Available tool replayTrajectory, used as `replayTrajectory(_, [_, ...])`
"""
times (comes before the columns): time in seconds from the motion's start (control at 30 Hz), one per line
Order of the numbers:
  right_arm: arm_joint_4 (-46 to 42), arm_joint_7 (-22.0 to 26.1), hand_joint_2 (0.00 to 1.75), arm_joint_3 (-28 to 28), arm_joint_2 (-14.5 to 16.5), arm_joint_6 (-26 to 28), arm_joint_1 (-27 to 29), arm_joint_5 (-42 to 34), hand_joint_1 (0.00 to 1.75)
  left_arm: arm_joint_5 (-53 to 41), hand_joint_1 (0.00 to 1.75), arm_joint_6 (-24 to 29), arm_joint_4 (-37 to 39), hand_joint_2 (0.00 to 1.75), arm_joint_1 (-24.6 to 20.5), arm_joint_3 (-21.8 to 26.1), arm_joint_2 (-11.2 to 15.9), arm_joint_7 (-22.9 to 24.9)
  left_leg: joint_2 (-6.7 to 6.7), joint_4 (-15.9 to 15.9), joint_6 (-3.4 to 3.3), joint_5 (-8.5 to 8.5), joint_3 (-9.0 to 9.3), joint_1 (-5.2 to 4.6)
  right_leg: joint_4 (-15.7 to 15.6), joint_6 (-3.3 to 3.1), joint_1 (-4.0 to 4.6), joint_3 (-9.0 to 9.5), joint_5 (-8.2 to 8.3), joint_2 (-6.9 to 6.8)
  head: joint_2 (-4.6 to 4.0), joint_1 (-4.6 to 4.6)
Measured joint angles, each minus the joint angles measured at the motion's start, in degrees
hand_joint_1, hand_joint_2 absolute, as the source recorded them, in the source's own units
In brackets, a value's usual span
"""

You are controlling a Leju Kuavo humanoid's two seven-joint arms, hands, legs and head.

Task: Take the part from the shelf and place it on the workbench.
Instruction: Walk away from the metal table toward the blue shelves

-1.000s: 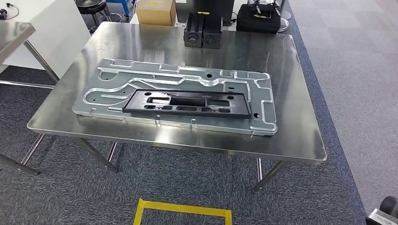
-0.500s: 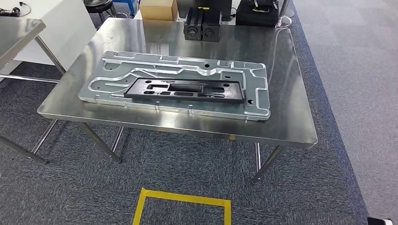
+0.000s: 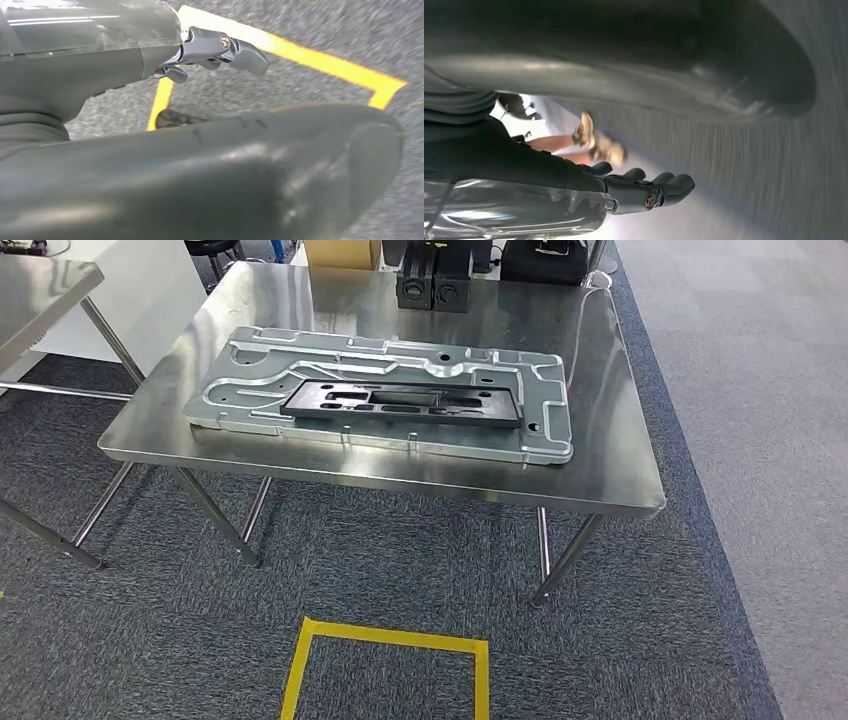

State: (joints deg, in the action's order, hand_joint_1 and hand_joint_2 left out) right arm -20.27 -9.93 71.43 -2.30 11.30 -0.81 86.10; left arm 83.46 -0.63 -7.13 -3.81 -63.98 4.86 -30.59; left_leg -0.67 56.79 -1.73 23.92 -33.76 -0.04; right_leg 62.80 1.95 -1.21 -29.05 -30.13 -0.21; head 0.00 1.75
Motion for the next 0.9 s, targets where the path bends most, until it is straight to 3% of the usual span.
replayTrajectory(0.07, [2.05, -0.36, 0.0, -1.43, 1.49, -2.78, -0.62, 1.16, 0.0, -0.14, 0.0, 0.37, 0.0, 0.0, -0.22, -0.98, -0.24, 1.02, -0.02, 0.77, 0.7, -0.6, -0.9, -0.12, -6.0, -0.55, 0.23, 3.63, -0.98, 0.14, 0.0, 0.01])
replayTrajectory(0.1, [2.91, -0.46, 0.0, -1.87, 2.26, -3.18, -0.89, 1.26, 0.0, -0.2, 0.0, 0.52, 0.0, 0.0, -0.32, -1.45, -0.32, 1.45, -0.03, 0.86, 1.08, -0.99, -1.09, -0.13, -6.91, -0.95, 0.45, 3.93, -1.35, 0.19, 0.0, 0.01])
replayTrajectory(0.17, [4.28, -0.78, 0.0, -2.32, 3.54, -3.43, -1.2, 1.28, 0.0, -0.26, 0.0, 0.69, 0.0, 0.0, -0.39, -2.23, -0.41, 1.98, 0.02, 1.02, 1.87, -1.25, -1.42, 0.03, -6.98, -1.95, 0.45, 3.19, -0.56, 0.06, 0.0, 0.01])
replayTrajectory(0.2, [4.77, -0.91, 0.0, -2.47, 4.04, -3.5, -1.32, 1.28, 0.0, -0.27, 0.0, 0.76, 0.0, 0.0, -0.35, -2.52, -0.48, 2.12, 0.07, 1.82, 2.22, -0.12, -1.86, 0.14, -7.02, -2.5, 0.41, 2.67, 0.03, -0.07, 0.0, 0.01])
replayTrajectory(0.23, [5.15, -1.0, 0.0, -2.66, 4.36, -3.55, -1.43, 1.28, 0.0, -0.27, 0.0, 0.81, 0.0, 0.0, -0.3, -2.74, -0.55, 2.19, 0.13, 3.7, 2.53, 2.1, -2.61, 0.24, -7.1, -2.95, 0.35, 1.99, 0.7, -0.2, 0.0, 0.02])
replayTrajectory(0.3, [5.74, -1.04, 0.0, -3.02, 4.81, -3.65, -1.57, 1.28, 0.0, -0.27, 0.0, 0.89, 0.0, 0.0, -0.33, -2.99, -0.66, 2.22, 0.17, 10.58, 3.0, 8.1, -4.59, 0.37, -7.05, -3.42, 0.46, 0.33, 1.98, -0.32, 0.0, 0.02])
replayTrajectory(0.33, [5.98, -1.05, 0.0, -3.16, 4.93, -3.7, -1.58, 1.28, 0.0, -0.27, 0.0, 0.9, 0.0, 0.0, -0.36, -3.04, -0.68, 2.22, 0.17, 14.33, 3.17, 10.07, -5.3, 0.39, -7.0, -3.43, 0.53, -0.57, 2.63, -0.34, 0.0, 0.02])
replayTrajectory(0.37, [6.19, -1.11, 0.0, -3.23, 5.04, -3.83, -1.58, 1.27, 0.0, -0.27, 0.0, 0.91, 0.0, 0.0, -0.39, -3.07, -0.69, 2.25, 0.17, 16.94, 3.25, 10.63, -5.38, 0.39, -6.9, -3.4, 0.58, -1.46, 3.27, -0.35, 0.0, 0.02])
replayTrajectory(0.4, [6.38, -1.34, 0.0, -3.26, 5.11, -4.07, -1.58, 1.2, 0.0, -0.28, 0.0, 0.94, 0.0, 0.0, -0.39, -3.13, -0.7, 2.33, 0.17, 17.75, 3.23, 9.85, -4.55, 0.4, -6.75, -3.32, 0.62, -2.34, 3.87, -0.35, 0.0, 0.02])
replayTrajectory(0.43, [6.55, -1.81, 0.0, -3.28, 5.22, -4.39, -1.59, 1.06, 0.0, -0.29, 0.0, 0.97, 0.0, 0.0, -0.41, -3.23, -0.72, 2.46, 0.17, 16.45, 3.12, 8.22, -2.74, 0.39, -6.55, -3.22, 0.64, -3.2, 4.41, -0.35, 0.0, 0.02])
replayTrajectory(0.5, [6.84, -3.64, 0.0, -3.28, 5.68, -5.16, -1.83, 0.42, 0.0, -0.33, 0.0, 1.09, 0.0, 0.0, -0.57, -3.59, -0.75, 2.9, 0.24, 8.58, 2.59, 5.97, 3.63, 0.32, -6.0, -2.88, 0.73, -4.62, 5.34, -0.3, 0.0, 0.02])
replayTrajectory(0.57, [7.07, -5.31, 0.0, -3.25, 6.32, -5.8, -2.1, -0.29, 0.0, -0.35, 0.0, 1.23, 0.0, 0.0, -0.93, -4.05, -0.8, 3.28, 0.33, 0.55, 1.92, 6.7, 9.02, 0.13, -5.55, -2.32, 0.91, -5.44, 6.17, -0.31, 0.0, 0.01])
replayTrajectory(0.6, [7.17, -5.66, 0.0, -3.24, 6.61, -6.06, -2.2, -0.52, 0.0, -0.36, 0.0, 1.28, 0.0, 0.0, -1.07, -4.23, -0.86, 3.41, 0.35, -1.37, 1.59, 7.29, 10.01, -0.01, -5.48, -2.0, 0.96, -5.69, 6.62, -0.35, 0.0, 0.01])
replayTrajectory(0.67, [7.3, -5.36, 0.0, -3.22, 6.94, -6.29, -2.32, -0.81, 0.0, -0.34, 0.0, 1.44, 0.0, 0.0, -1.1, -4.44, -1.1, 3.69, 0.24, -2.14, 0.79, 6.84, 9.41, 0.04, -5.43, -1.29, 0.92, -6.16, 7.32, -0.36, 0.0, 0.01])
replayTrajectory(0.7, [7.36, -4.86, 0.0, -3.21, 7.03, -6.25, -2.37, -0.91, 0.0, -0.33, 0.0, 1.53, 0.0, 0.0, -1.06, -4.49, -1.29, 3.81, 0.11, -2.19, 0.25, 6.19, 8.82, 0.11, -4.81, -0.99, 0.84, -6.61, 6.44, -0.25, 0.0, 0.01])
replayTrajectory(0.73, [7.44, -4.17, 0.0, -3.21, 7.1, -6.19, -2.36, -1.04, 0.0, -0.31, 0.0, 1.64, 0.0, 0.0, -1.05, -4.51, -1.46, 3.89, -0.01, -2.31, -0.25, 5.47, 8.15, 0.2, -3.25, -0.74, 0.76, -7.26, 4.46, -0.14, 0.0, 0.0])
replayTrajectory(0.8, [7.6, -2.7, 0.0, -3.16, 7.21, -6.21, -2.34, -1.55, 0.0, -0.23, 0.0, 1.85, 0.0, 0.0, -1.05, -4.52, -1.68, 3.9, -0.14, -2.3, -0.87, 4.14, 6.52, 0.13, 2.97, -0.4, 0.55, -9.08, -1.59, 0.01, 0.0, -0.01])
replayTrajectory(0.83, [7.65, -1.92, 0.0, -3.07, 7.24, -6.32, -2.31, -1.87, 0.0, -0.2, 0.0, 1.97, 0.0, 0.0, -1.03, -4.52, -1.7, 3.82, -0.15, -2.19, -0.91, 3.48, 5.63, 0.06, 6.72, -0.23, 0.49, -9.85, -3.76, 0.03, 0.0, -0.01])
replayTrajectory(0.87, [7.66, -1.18, 0.0, -2.98, 7.25, -6.42, -2.31, -2.18, 0.0, -0.16, 0.0, 2.08, 0.0, 0.0, -1.0, -4.52, -1.72, 3.69, -0.16, -2.0, -0.87, 2.86, 4.7, 0.0, 9.62, -0.09, 0.46, -10.16, -4.55, 0.03, 0.0, 0.0])
replayTrajectory(0.9, [7.66, -0.5, 0.0, -2.88, 7.22, -6.49, -2.33, -2.43, 0.0, -0.14, 0.0, 2.15, 0.0, 0.0, -0.99, -4.52, -1.72, 3.5, -0.18, -1.73, -0.78, 2.27, 3.71, -0.02, 10.98, -0.01, 0.45, -9.69, -3.92, 0.03, 0.0, 0.0])
